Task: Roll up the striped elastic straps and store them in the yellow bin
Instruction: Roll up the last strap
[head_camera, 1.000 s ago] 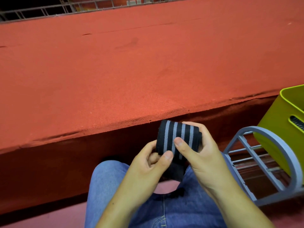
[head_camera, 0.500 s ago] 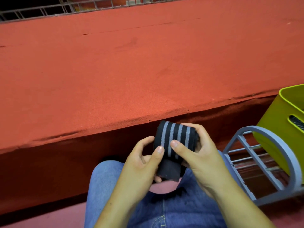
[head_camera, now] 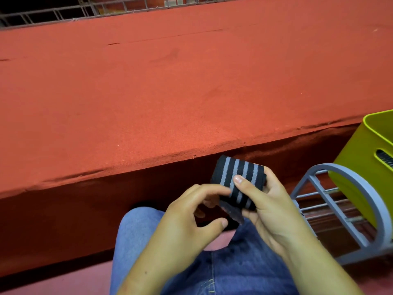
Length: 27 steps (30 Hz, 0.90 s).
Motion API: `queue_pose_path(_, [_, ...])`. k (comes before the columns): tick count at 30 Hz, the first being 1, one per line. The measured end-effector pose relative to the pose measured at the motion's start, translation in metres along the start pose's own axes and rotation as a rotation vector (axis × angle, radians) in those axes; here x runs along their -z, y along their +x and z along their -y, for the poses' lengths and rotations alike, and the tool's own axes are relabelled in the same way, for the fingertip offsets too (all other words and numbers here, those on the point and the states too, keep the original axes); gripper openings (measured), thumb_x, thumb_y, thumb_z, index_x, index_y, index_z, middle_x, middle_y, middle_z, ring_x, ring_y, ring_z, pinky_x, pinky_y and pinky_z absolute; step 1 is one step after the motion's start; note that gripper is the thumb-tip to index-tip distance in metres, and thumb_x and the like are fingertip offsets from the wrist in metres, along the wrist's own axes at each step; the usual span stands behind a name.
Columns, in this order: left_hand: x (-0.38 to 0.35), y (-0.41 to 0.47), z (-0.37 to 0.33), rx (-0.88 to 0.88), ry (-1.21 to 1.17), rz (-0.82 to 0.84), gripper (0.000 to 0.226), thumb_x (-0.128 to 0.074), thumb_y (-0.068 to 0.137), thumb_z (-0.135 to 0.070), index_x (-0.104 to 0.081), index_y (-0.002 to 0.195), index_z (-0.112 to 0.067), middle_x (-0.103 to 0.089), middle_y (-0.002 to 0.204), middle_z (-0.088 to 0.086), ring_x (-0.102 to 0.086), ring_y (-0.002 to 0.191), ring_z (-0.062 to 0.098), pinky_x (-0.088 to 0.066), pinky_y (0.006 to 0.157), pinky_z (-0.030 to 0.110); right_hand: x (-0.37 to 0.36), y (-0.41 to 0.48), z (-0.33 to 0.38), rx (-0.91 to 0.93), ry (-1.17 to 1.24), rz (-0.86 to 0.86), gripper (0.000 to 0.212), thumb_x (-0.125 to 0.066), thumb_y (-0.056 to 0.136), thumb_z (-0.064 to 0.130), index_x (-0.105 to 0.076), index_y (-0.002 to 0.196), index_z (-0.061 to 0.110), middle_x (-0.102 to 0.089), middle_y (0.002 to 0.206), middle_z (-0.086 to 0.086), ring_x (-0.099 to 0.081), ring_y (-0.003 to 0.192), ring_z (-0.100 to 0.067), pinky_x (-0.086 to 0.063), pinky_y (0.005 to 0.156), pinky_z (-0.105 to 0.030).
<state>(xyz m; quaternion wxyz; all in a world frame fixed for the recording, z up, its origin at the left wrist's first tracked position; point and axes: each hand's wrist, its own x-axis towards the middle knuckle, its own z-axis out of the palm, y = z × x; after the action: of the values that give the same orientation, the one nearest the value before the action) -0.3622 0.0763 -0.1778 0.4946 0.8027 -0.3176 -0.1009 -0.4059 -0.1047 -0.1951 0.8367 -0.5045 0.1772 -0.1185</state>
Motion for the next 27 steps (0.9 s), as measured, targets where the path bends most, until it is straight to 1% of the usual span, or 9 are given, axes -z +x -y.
queue_pose_path(3, [-0.002, 0.002, 0.002, -0.044, 0.041, -0.05, 0.028, -0.085, 0.08, -0.021, -0.075, 0.1, -0.039, -0.065, 0.098, -0.016, -0.064, 0.096, 0.011, -0.043, 0.079, 0.012, -0.001, 0.0, -0.001, -0.024, -0.006, 0.005, 0.048, -0.075, 0.079, 0.019, -0.061, 0.123, 0.008, -0.08, 0.107, -0.013, -0.08, 0.095, -0.03, -0.066, 0.069, -0.044])
queue_pose_path(5, [-0.002, 0.003, 0.002, -0.052, 0.048, -0.083, 0.019, -0.087, 0.08, -0.025, -0.078, 0.092, -0.036, -0.066, 0.091, -0.014, -0.064, 0.089, 0.012, -0.042, 0.075, 0.012, -0.001, 0.0, -0.001, -0.042, -0.009, 0.013, 0.049, -0.076, 0.078, 0.02, -0.061, 0.124, 0.008, -0.08, 0.108, -0.014, -0.08, 0.095, -0.031, -0.066, 0.072, -0.047])
queue_pose_path(10, [-0.001, 0.004, -0.004, -0.042, 0.009, -0.156, 0.017, -0.087, 0.08, -0.021, -0.08, 0.083, -0.036, -0.061, 0.083, -0.009, -0.061, 0.079, 0.012, -0.043, 0.07, 0.011, -0.004, -0.001, -0.003, -0.088, -0.041, 0.045, 0.035, -0.073, 0.091, 0.014, -0.061, 0.124, 0.01, -0.08, 0.108, -0.014, -0.08, 0.093, -0.03, -0.064, 0.068, -0.039])
queue_pose_path(14, [-0.005, 0.003, -0.004, -0.043, 0.01, -0.272, 0.021, -0.087, 0.081, -0.019, -0.079, 0.084, -0.038, -0.06, 0.083, -0.008, -0.062, 0.079, 0.014, -0.044, 0.069, 0.013, -0.01, -0.003, -0.004, -0.117, -0.081, 0.085, 0.031, -0.071, 0.095, 0.011, -0.061, 0.124, 0.011, -0.079, 0.11, -0.014, -0.079, 0.1, -0.03, -0.065, 0.075, -0.045])
queue_pose_path(18, [-0.01, 0.003, -0.003, -0.046, 0.014, -0.35, 0.021, -0.086, 0.081, -0.019, -0.078, 0.084, -0.039, -0.06, 0.083, -0.007, -0.061, 0.081, 0.016, -0.043, 0.069, 0.013, -0.013, -0.004, -0.003, -0.1, -0.088, 0.113, 0.029, -0.069, 0.096, 0.013, -0.059, 0.124, 0.013, -0.079, 0.112, -0.012, -0.079, 0.101, -0.027, -0.064, 0.076, -0.044])
queue_pose_path(21, [-0.012, 0.004, -0.004, -0.034, 0.011, -0.381, 0.022, -0.086, 0.081, -0.02, -0.076, 0.084, -0.039, -0.06, 0.084, -0.008, -0.061, 0.081, 0.017, -0.044, 0.069, 0.014, -0.014, -0.005, -0.001, -0.076, -0.072, 0.141, 0.04, -0.07, 0.09, 0.029, -0.059, 0.125, 0.012, -0.079, 0.112, -0.01, -0.079, 0.102, -0.024, -0.065, 0.08, -0.045])
queue_pose_path(23, [-0.012, 0.005, -0.005, -0.025, 0.015, -0.395, 0.023, -0.087, 0.08, -0.019, -0.076, 0.083, -0.039, -0.061, 0.085, -0.01, -0.061, 0.081, 0.016, -0.044, 0.069, 0.014, -0.014, -0.005, -0.002, -0.076, -0.061, 0.16, 0.052, -0.078, 0.085, 0.039, -0.059, 0.126, 0.013, -0.079, 0.114, -0.01, -0.078, 0.105, -0.024, -0.065, 0.083, -0.046])
queue_pose_path(25, [-0.01, 0.006, -0.006, -0.006, -0.013, -0.405, 0.024, -0.087, 0.079, -0.019, -0.075, 0.086, -0.038, -0.063, 0.086, -0.009, -0.061, 0.08, 0.015, -0.045, 0.069, 0.016, -0.012, -0.004, -0.005, -0.061, -0.097, 0.166, 0.062, -0.092, 0.079, 0.04, -0.06, 0.126, 0.016, -0.078, 0.119, -0.011, -0.076, 0.11, -0.025, -0.064, 0.088, -0.047])
queue_pose_path(27, [-0.008, 0.006, -0.006, 0.036, -0.073, -0.408, 0.027, -0.087, 0.078, -0.02, -0.072, 0.09, -0.039, -0.063, 0.085, -0.008, -0.06, 0.077, 0.012, -0.048, 0.069, 0.019, -0.009, -0.002, -0.008, -0.018, -0.167, 0.154, 0.067, -0.093, 0.069, 0.038, -0.061, 0.126, 0.021, -0.077, 0.12, -0.011, -0.075, 0.114, -0.027, -0.062, 0.095, -0.051])
